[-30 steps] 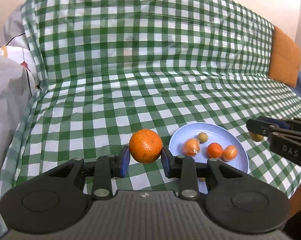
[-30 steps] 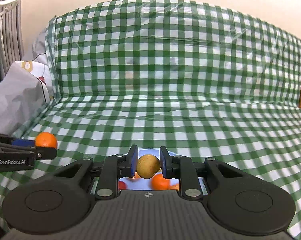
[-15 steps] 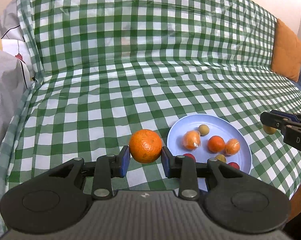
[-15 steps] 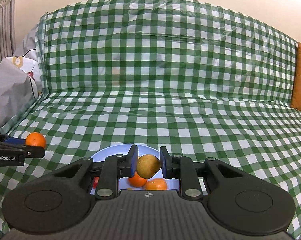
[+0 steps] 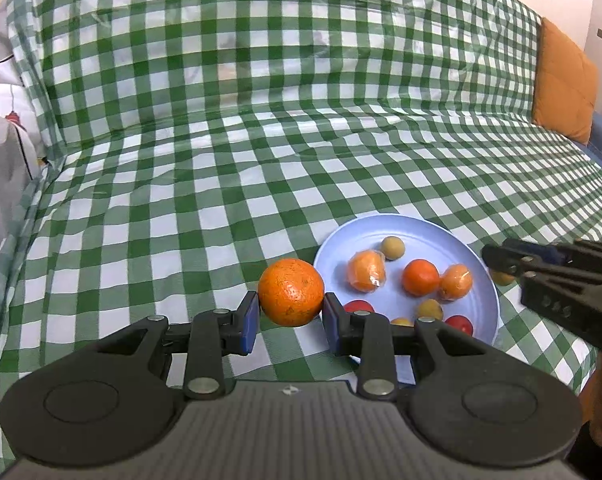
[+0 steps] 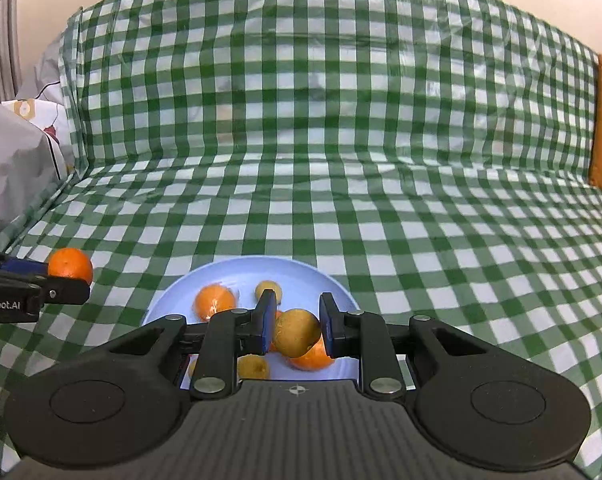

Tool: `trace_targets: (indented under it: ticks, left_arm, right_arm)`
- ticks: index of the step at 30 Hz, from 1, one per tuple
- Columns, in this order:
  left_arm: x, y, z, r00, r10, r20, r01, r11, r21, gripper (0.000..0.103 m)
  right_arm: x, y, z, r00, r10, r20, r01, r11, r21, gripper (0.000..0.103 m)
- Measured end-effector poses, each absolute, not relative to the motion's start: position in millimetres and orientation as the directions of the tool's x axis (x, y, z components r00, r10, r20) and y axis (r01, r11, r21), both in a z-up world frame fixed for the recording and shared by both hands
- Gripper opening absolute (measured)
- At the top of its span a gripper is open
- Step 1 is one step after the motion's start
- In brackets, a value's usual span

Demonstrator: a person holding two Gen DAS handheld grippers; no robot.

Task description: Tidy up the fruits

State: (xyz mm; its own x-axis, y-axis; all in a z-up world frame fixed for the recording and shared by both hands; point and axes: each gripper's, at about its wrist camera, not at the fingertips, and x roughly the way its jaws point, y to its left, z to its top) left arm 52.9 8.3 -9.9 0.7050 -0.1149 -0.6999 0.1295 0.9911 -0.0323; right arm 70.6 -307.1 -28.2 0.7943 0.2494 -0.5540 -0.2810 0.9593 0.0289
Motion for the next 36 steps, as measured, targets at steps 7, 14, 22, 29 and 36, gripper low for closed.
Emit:
trace_targets:
  ticks: [7,14,22,29,36]
  left_arm:
    - [66.0,-9.2,-18.5,0.696,-0.135,-0.705,0.166,0.986,-0.025,0.037]
    - [74.2,-37.2,-24.7,0.7,-0.192,-0.688,0.241,0.97,-0.025,0.037]
    - [76.7,-62.9,-31.5,0.699,-0.234,-0.676,0.304,0.952,-0.015,0.037]
    - [77.0,-62.3,-30.2,0.708,-0.239,-0.665,0.295,0.955,-0.029,0.052]
    - [65.2,-51.5,-23.3,0.742,-0.205,-0.638,0.266,0.964,-0.001,0.067]
  right_arm:
    - [85.1,-305.6,-35.7,0.78,0.262,-0.568,-0.292,0.956,0.039,0.024]
    - [94.1,-311.4,-36.7,0.783,0.265,-0.563,-0.296,0.954,0.038,0.024]
    - [100.4,-313.9,-37.0,0.785,0.278,-0.553,-0.3,0.952,0.052,0.024]
    - [103.6,-313.6,-40.7,0.776,0.242,-0.583,-0.272,0.962,0.037,0.051]
    - [99.3,-322.2,-39.7,0.78,0.228,-0.583,-0.231,0.97,0.071,0.078]
